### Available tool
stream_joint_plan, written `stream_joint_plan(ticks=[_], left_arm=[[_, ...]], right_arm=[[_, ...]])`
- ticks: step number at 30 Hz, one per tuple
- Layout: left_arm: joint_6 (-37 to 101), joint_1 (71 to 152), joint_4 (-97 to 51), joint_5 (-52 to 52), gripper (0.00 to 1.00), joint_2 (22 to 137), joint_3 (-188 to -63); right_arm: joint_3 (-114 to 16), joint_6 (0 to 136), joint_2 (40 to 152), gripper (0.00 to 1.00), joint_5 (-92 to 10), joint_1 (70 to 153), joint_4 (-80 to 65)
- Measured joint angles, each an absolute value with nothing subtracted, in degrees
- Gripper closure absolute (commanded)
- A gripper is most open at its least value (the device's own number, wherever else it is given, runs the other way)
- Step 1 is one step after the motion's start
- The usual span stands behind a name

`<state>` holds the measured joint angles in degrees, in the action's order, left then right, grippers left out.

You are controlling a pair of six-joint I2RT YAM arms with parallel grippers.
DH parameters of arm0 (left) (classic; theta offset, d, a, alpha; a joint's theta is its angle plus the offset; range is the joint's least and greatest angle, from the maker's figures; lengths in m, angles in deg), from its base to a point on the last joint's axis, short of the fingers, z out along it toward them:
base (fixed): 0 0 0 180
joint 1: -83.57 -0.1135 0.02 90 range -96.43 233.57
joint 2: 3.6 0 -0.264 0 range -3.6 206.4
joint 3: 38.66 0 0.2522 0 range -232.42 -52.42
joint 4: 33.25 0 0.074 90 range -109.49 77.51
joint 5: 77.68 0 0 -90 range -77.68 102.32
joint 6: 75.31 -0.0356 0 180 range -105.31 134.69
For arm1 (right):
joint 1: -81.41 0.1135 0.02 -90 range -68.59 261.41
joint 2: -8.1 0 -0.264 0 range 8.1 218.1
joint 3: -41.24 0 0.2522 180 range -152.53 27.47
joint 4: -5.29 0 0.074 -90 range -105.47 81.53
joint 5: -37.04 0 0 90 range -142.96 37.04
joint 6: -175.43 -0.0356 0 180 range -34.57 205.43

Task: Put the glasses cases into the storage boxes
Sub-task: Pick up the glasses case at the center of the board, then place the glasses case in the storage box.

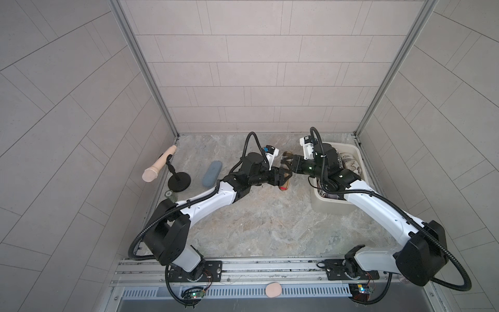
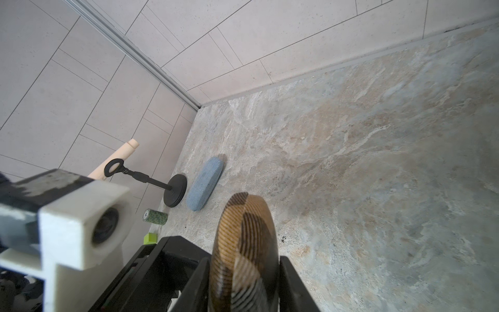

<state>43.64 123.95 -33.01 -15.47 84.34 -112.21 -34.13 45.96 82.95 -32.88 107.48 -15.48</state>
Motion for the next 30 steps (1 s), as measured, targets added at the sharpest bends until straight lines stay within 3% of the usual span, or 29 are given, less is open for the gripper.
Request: stream_joint_plan(ticks=[2,17,24,30], left_arm=[[43.44,124.02,-34.04,-15.86,0.03,83.9,-111.84],[41.1,124.1,-36.86,-9.22,0.0,74.31,-107.78],[40.73,124.13,-35.5,2.74,0.0,71.75,-105.09],[40.77,124.1,-32.57,16.68,0.0,68.85,-104.34]], right_arm=[[-34.35,46.36,82.95,0.83,-33.63,107.63,-16.04],[-45.21,53.99,79.91,0.84,-43.7,107.44,-25.68],[-45.8,58.66,75.58,0.84,-49.89,106.19,-31.19],[-44.36,62.12,67.08,0.84,-57.6,100.38,-38.53]])
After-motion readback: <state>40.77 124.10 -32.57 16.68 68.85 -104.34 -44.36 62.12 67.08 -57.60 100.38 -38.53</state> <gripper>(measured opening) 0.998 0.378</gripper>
